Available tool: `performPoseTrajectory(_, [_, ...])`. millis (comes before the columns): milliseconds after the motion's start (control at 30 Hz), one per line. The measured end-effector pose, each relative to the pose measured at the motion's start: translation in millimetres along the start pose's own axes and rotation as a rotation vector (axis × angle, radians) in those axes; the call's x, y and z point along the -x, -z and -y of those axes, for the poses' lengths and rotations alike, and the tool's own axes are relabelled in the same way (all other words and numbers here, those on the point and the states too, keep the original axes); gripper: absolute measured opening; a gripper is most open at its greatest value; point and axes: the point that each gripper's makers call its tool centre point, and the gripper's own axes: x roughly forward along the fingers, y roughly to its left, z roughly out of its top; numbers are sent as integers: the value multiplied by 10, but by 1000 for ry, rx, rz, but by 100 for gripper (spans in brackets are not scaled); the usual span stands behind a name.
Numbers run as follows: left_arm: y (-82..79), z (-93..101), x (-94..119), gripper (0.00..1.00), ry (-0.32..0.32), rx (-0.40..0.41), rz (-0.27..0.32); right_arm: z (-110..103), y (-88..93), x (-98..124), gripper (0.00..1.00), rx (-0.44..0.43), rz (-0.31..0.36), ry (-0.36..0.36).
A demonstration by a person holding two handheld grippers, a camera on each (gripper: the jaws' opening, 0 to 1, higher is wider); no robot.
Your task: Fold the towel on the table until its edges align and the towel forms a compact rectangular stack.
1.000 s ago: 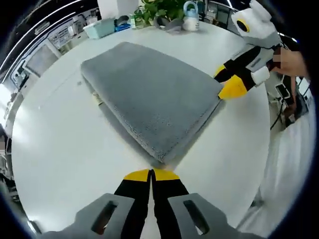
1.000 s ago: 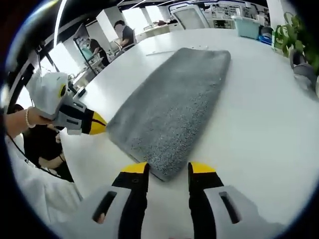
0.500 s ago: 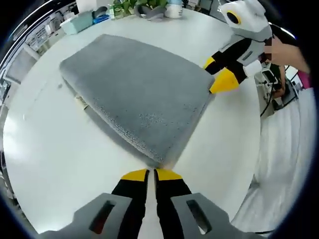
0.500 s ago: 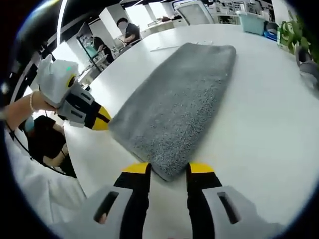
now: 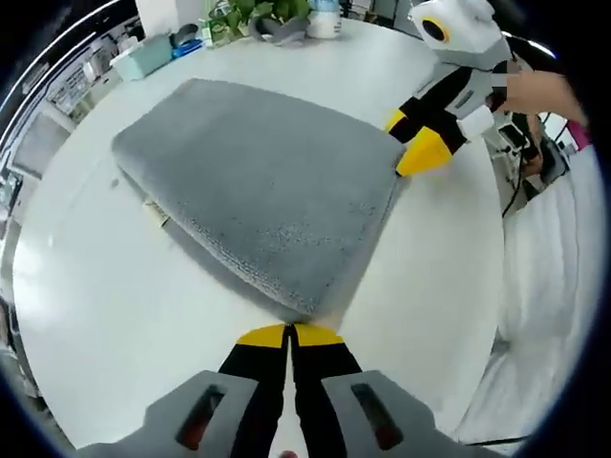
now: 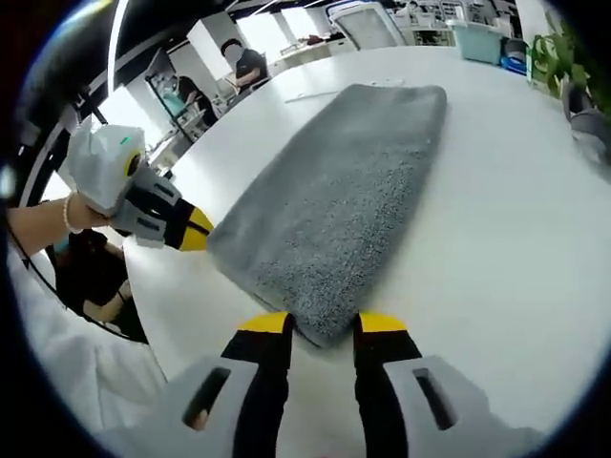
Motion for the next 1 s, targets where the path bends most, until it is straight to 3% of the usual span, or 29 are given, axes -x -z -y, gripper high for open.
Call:
performPoseTrajectory(33, [2,-5,2,1,-17,42,27,-2,-2,1,24,-2,1,-3])
performPoseTrajectory(100, [11,-4,17,1,-14,39,63,-2,-3,5,25,-6,1,-7])
performPoseTrajectory(300, [85,-13,76,1,4,180,58,0,-19,36,26,4,2,-10])
performPoseTrajectory(333, [15,52,100,1,44,181,106,-2,-24,42,26,5,3,-10])
performPoseTrajectory(433, [-95,73,142,1,56,219,191,-3,-31,45,26,5,8,-8])
performPoseTrajectory(567, [-34,42,116,7,23,230,188,-17,-38,59,26,5,13,-5])
performPoseTrajectory(667, [-61,117,122,14,79,286,223,-28,-37,63,26,9,12,-7])
performPoseTrajectory(1000, [-164,118,179,21,2,150,242,-17,-35,62,26,8,7,-1])
